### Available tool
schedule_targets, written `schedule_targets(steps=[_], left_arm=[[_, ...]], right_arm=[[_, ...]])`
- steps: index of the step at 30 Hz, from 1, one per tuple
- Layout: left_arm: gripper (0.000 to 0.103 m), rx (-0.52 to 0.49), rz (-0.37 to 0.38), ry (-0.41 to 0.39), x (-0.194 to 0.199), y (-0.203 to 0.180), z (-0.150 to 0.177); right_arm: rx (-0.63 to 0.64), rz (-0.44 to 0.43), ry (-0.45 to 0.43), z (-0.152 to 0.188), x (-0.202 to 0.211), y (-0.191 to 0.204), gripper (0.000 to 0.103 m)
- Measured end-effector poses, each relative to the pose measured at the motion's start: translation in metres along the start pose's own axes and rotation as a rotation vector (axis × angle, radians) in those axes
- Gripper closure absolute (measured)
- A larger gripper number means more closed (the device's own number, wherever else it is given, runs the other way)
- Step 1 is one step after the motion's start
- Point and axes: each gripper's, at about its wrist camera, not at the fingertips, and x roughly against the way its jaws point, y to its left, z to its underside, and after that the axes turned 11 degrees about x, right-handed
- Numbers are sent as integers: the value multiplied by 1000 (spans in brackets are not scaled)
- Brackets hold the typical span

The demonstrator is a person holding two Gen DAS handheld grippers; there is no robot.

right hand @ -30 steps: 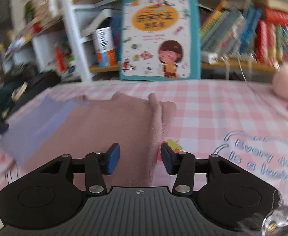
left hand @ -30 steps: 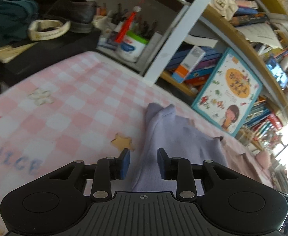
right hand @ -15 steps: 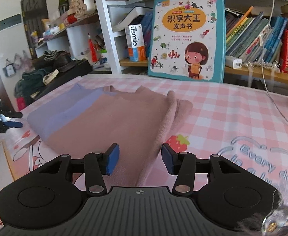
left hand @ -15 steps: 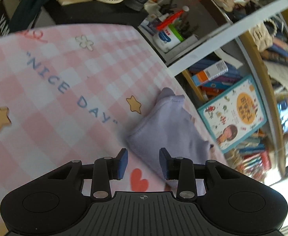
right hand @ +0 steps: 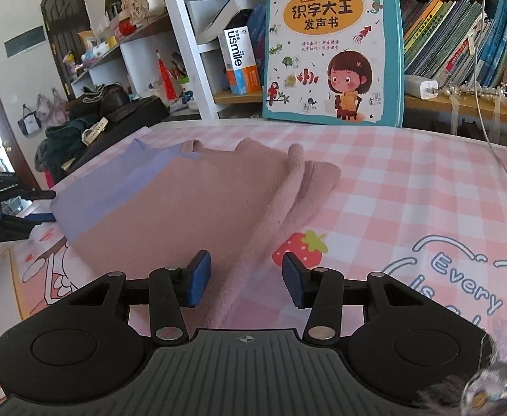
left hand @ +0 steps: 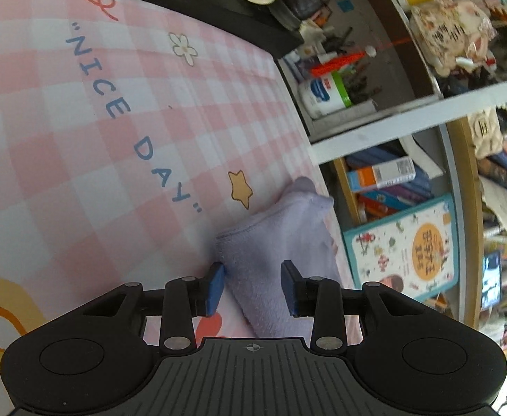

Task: Fold clothes
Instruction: 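Move the open left gripper to the folded lavender end of the sweater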

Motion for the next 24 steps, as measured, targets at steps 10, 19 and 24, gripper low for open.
schedule_targets(steps=[10, 19, 24], left_arm=[[78, -199, -21, -107, -1, -23, 23], [83, -574, -54, -195, 5, -68, 58], [74, -272, -40, -82, -16, -32, 29]], right_arm=[[1, -5, 7, 2, -2, 7, 61], [-5, -1, 8, 2, -2, 7, 61], [0, 2, 8, 2, -2, 9, 61]])
